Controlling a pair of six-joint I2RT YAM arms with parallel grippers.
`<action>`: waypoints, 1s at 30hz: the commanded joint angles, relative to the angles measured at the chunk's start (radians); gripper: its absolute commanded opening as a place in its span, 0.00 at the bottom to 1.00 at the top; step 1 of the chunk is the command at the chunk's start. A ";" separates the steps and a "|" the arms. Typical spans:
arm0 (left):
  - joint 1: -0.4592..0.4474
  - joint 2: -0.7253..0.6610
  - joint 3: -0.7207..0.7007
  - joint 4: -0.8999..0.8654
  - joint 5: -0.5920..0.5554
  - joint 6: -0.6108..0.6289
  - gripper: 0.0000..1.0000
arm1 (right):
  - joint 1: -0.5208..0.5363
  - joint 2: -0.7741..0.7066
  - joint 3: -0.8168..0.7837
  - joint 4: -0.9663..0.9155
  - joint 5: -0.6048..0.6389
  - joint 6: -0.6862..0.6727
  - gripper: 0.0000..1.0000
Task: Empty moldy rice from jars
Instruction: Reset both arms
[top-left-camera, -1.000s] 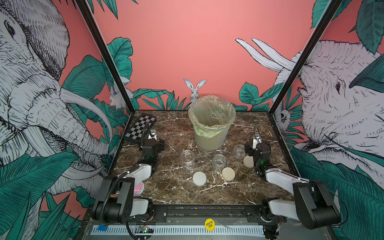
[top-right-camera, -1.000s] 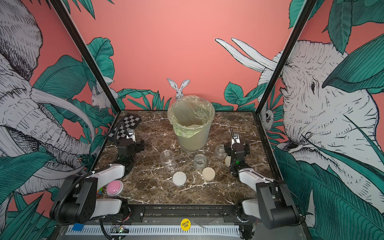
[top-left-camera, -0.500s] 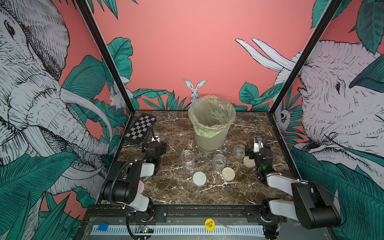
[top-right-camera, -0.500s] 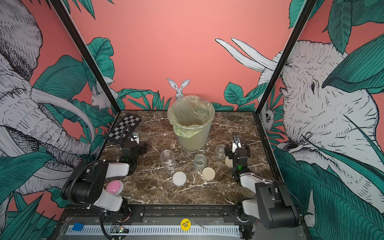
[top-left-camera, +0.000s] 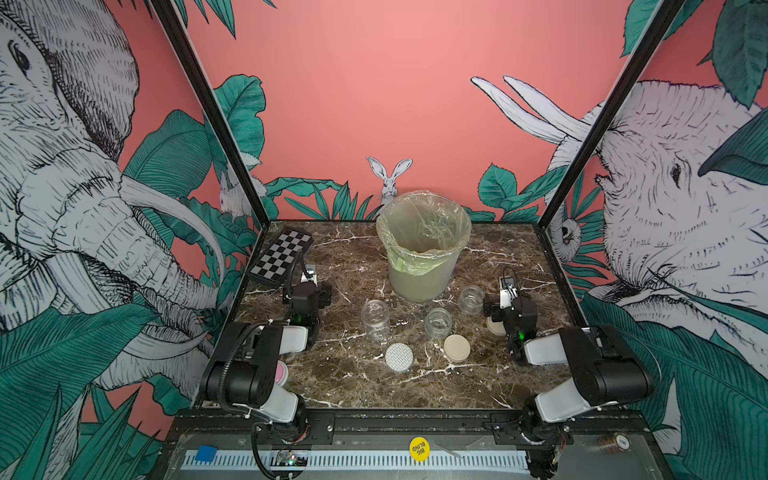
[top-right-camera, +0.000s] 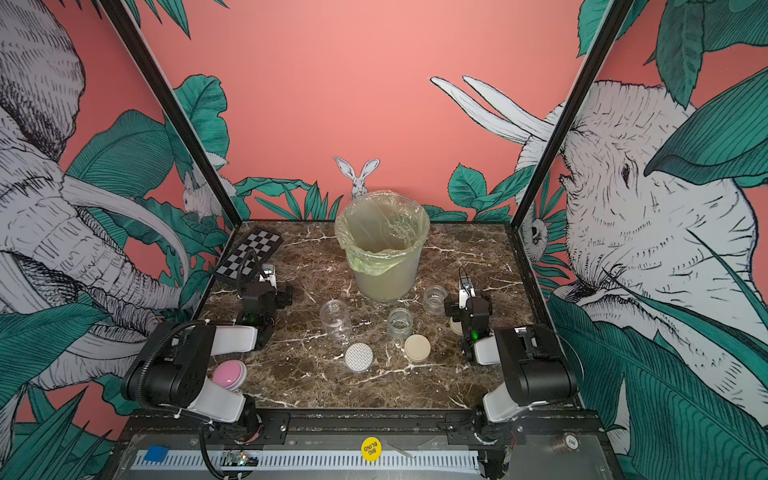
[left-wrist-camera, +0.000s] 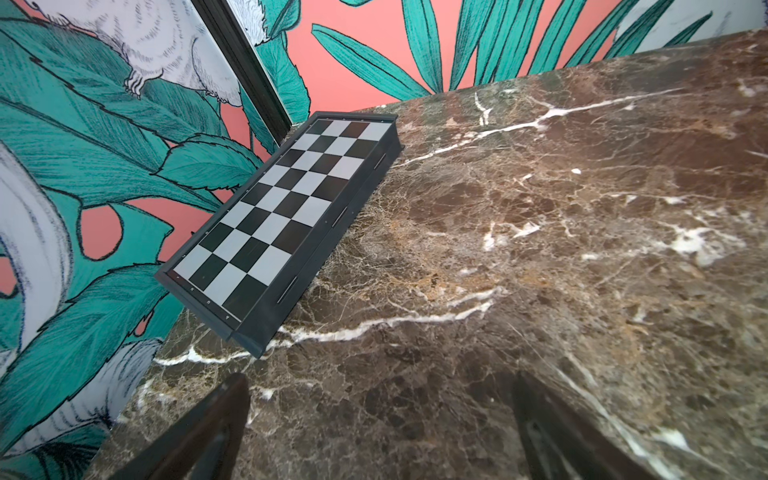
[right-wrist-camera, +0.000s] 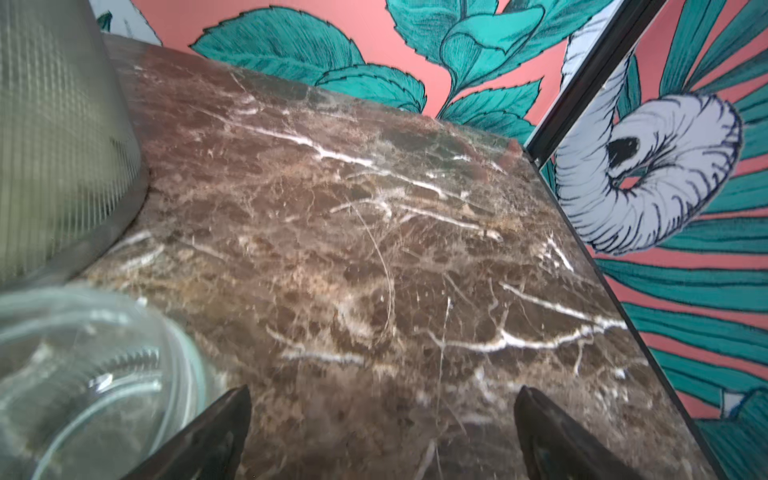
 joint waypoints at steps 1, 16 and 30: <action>0.009 -0.015 -0.013 0.052 0.009 -0.010 0.99 | -0.018 -0.011 0.050 -0.044 -0.004 0.025 0.99; 0.039 0.045 -0.036 0.141 0.064 -0.024 1.00 | -0.078 -0.006 0.115 -0.168 -0.050 0.089 0.98; 0.039 0.035 -0.033 0.119 0.061 -0.029 1.00 | -0.078 -0.008 0.115 -0.167 -0.049 0.089 0.98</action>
